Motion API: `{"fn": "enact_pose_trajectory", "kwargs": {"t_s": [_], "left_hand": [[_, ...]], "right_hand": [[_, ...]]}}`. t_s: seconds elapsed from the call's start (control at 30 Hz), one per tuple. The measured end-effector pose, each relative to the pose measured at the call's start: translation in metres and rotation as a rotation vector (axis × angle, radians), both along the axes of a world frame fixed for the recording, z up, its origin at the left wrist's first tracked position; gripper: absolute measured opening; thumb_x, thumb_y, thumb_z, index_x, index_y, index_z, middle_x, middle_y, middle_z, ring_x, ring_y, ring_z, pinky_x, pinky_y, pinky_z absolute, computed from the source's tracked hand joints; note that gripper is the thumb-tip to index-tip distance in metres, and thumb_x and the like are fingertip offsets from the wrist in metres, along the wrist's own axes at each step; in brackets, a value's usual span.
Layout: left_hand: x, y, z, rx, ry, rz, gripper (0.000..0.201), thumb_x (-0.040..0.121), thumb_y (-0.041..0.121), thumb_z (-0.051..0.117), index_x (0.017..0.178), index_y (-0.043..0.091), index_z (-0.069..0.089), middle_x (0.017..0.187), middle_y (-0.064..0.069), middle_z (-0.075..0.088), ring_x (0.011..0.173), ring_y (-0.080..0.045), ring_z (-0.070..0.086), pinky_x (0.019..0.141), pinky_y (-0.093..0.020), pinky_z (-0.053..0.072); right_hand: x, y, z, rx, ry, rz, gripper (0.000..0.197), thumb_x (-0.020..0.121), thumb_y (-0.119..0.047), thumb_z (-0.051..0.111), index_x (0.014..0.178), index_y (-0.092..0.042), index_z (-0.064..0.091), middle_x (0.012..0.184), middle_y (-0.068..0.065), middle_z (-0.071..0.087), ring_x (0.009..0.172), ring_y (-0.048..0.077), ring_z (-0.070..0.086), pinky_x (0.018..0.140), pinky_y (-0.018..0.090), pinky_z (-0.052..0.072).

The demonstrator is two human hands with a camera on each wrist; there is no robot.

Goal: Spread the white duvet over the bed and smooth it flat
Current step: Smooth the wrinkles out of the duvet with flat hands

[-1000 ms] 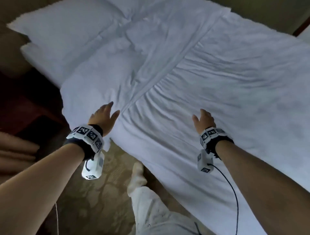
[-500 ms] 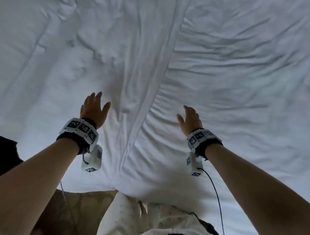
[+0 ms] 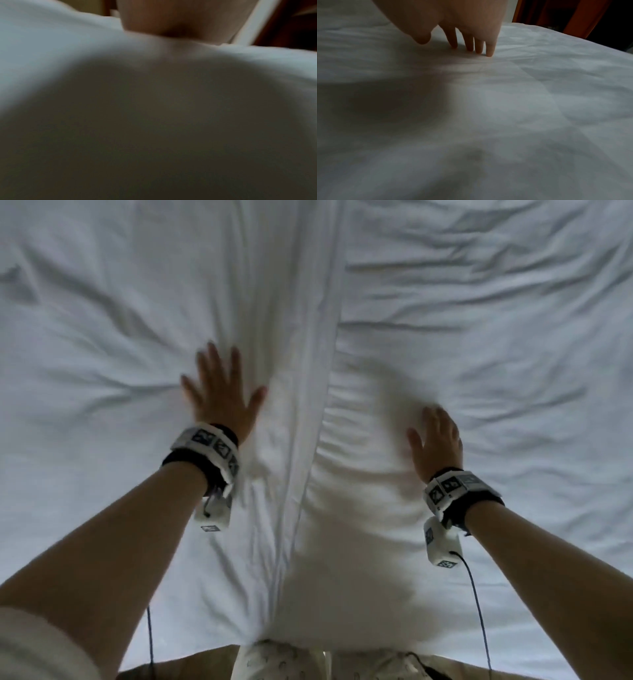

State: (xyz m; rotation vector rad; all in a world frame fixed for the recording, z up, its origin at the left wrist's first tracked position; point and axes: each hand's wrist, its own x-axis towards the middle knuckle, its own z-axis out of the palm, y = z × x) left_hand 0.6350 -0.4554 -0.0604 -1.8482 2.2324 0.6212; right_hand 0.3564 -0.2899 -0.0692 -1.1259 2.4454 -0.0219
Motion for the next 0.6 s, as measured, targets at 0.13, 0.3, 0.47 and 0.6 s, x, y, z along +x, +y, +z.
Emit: {"fn": "enact_pose_trajectory", "kwargs": {"t_s": [0.13,0.3,0.47,0.6], "left_hand": [[-0.057,0.01,0.027,0.019,0.225,-0.437,0.067,0.093,0.055,0.02,0.15,0.029,-0.005,0.159,-0.002,-0.013,0.148,-0.024,-0.011,0.116,-0.051,-0.006],[0.045,-0.095,0.018,-0.137,0.035,0.243,0.069,0.097,0.044,0.033,0.151,0.014,0.002,0.159,-0.015,-0.005,0.147,-0.032,-0.005,0.115,-0.06,0.0],[0.083,-0.112,-0.006,-0.127,-0.076,0.299,0.068,0.097,0.042,0.028,0.151,0.01,0.003,0.156,-0.025,-0.002,0.146,-0.039,-0.002,0.113,-0.064,0.001],[-0.013,-0.064,-0.013,0.028,-0.011,0.016,0.068,0.099,0.044,0.024,0.15,0.011,-0.005,0.157,-0.019,-0.009,0.147,-0.034,-0.007,0.115,-0.061,0.001]], "right_hand": [[0.017,-0.028,0.004,0.016,0.008,-0.029,0.058,0.097,-0.037,0.04,0.148,-0.012,0.026,0.157,0.011,0.019,0.144,0.029,0.019,0.116,0.041,0.02],[0.042,-0.06,0.007,0.022,-0.005,0.11,0.058,0.098,-0.037,0.038,0.149,-0.015,0.022,0.158,0.008,0.016,0.146,0.025,0.013,0.118,0.039,0.015],[0.057,-0.066,-0.004,0.012,0.004,0.138,0.062,0.096,-0.044,0.034,0.148,-0.013,0.025,0.157,0.009,0.019,0.146,0.026,0.015,0.119,0.04,0.017],[0.054,-0.065,-0.006,0.025,0.008,0.11,0.067,0.092,-0.05,0.027,0.149,-0.014,0.022,0.157,0.009,0.019,0.146,0.026,0.015,0.119,0.04,0.016]]}}
